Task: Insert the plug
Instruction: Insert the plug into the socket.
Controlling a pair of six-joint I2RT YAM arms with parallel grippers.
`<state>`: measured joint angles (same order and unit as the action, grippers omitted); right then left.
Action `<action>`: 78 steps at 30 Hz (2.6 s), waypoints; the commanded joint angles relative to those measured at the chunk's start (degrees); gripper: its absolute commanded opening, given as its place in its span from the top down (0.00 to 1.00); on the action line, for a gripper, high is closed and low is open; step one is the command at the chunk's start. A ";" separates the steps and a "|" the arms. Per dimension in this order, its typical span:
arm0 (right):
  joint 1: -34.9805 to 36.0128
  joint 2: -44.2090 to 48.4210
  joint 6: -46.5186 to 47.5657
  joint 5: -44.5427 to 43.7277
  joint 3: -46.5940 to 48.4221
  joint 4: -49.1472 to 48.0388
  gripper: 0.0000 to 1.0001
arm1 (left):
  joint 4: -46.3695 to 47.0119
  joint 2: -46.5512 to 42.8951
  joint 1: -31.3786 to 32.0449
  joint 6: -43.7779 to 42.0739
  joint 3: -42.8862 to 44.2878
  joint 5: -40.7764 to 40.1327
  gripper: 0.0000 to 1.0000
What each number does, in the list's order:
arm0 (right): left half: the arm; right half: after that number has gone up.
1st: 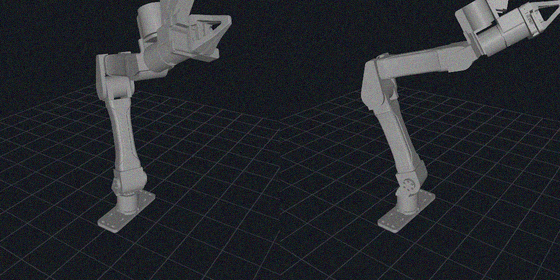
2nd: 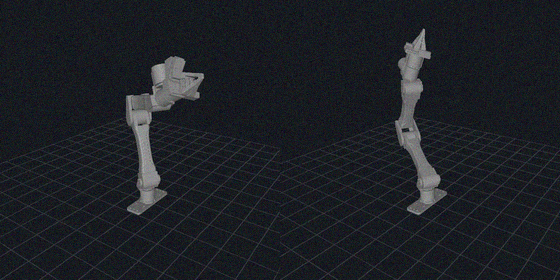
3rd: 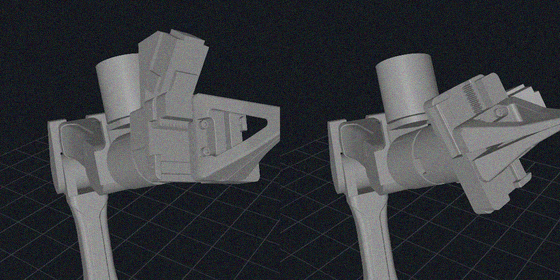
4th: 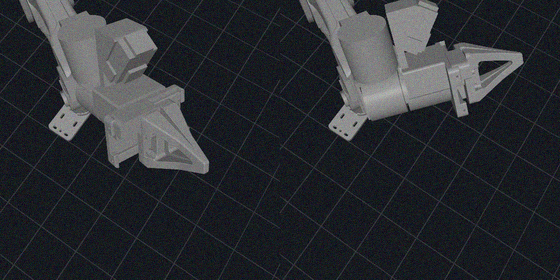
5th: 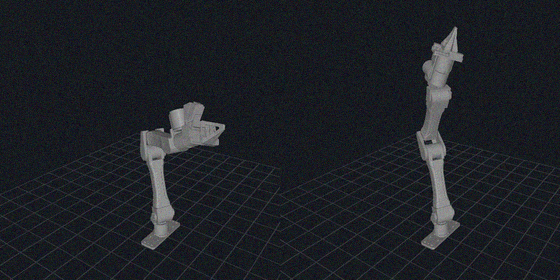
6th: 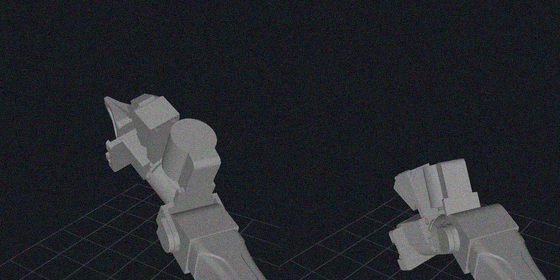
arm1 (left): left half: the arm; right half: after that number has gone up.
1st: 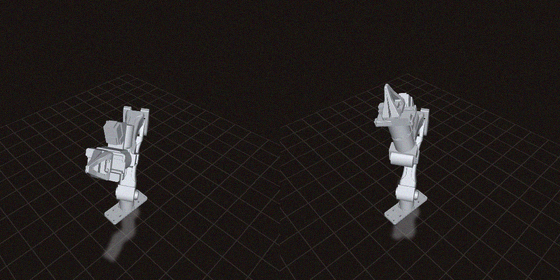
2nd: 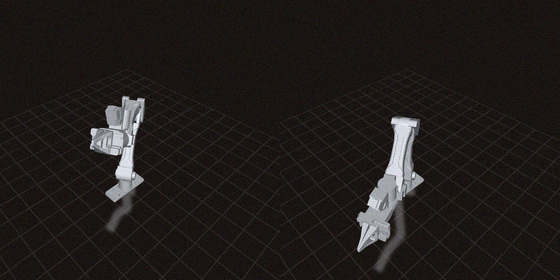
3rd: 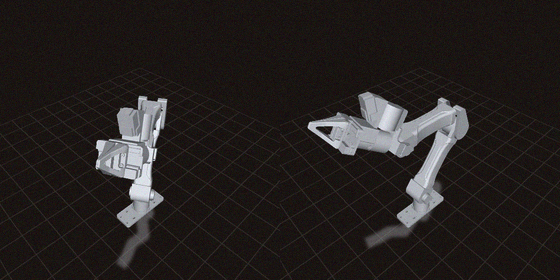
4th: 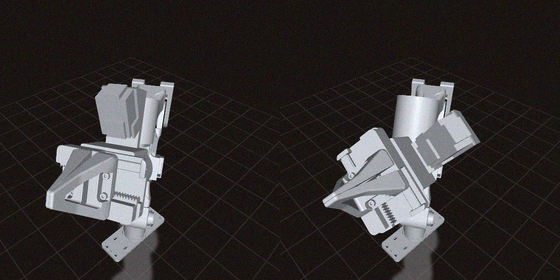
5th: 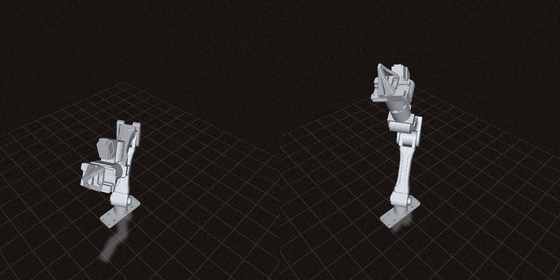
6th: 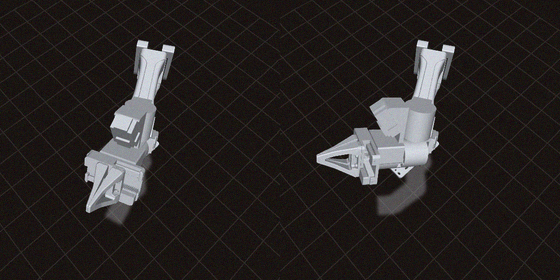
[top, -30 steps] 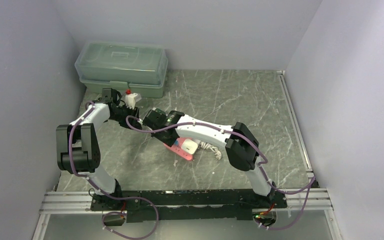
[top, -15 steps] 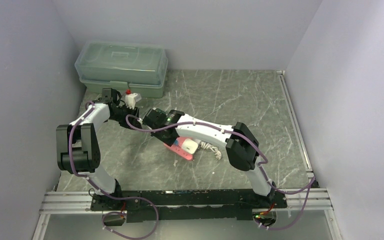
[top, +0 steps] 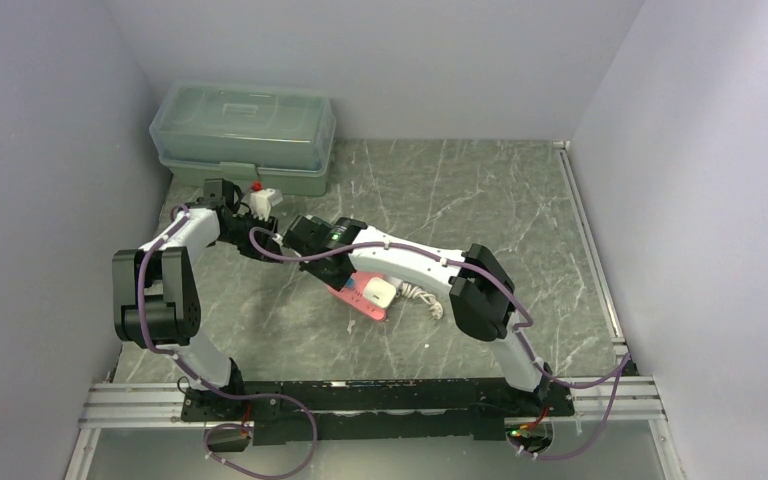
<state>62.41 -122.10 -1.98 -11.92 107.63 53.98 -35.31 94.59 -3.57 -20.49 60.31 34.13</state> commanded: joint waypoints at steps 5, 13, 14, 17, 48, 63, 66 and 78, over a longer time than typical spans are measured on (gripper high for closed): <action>0.12 1.08 -0.80 -0.93 0.19 2.18 1.00 | 0.45 -2.47 -0.49 -1.05 -0.37 0.71 0.60; 0.12 1.08 -0.91 -0.64 -0.41 2.14 1.00 | 0.67 -2.74 -0.63 -1.26 -0.72 0.52 0.60; 0.13 1.03 -0.80 -0.73 -0.36 2.04 1.00 | 0.66 -2.74 -0.64 -1.30 -0.77 0.52 0.60; 0.10 0.88 -0.86 -1.10 -0.19 1.59 1.00 | 0.59 -2.74 -0.71 -1.31 -0.81 0.58 0.60; 0.17 0.01 -1.51 -0.82 -1.16 -0.80 1.00 | 0.07 -2.70 -1.69 -2.14 -0.87 1.39 0.62; 0.17 -0.86 -1.54 -1.87 -0.76 -1.51 1.00 | -0.37 -2.48 -1.87 -2.45 -0.65 1.77 0.63; 0.17 -0.79 -1.38 -2.55 -1.14 -1.77 1.00 | -0.29 -2.29 -1.95 -2.47 -0.71 1.90 0.63; 0.17 -0.80 -1.77 -3.28 -1.04 -2.67 1.00 | -0.37 -2.17 -1.92 -2.44 -0.81 2.26 0.64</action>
<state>62.41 -122.83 -3.07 -13.63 106.26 52.95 -35.18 93.95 -5.23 -21.78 59.35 34.68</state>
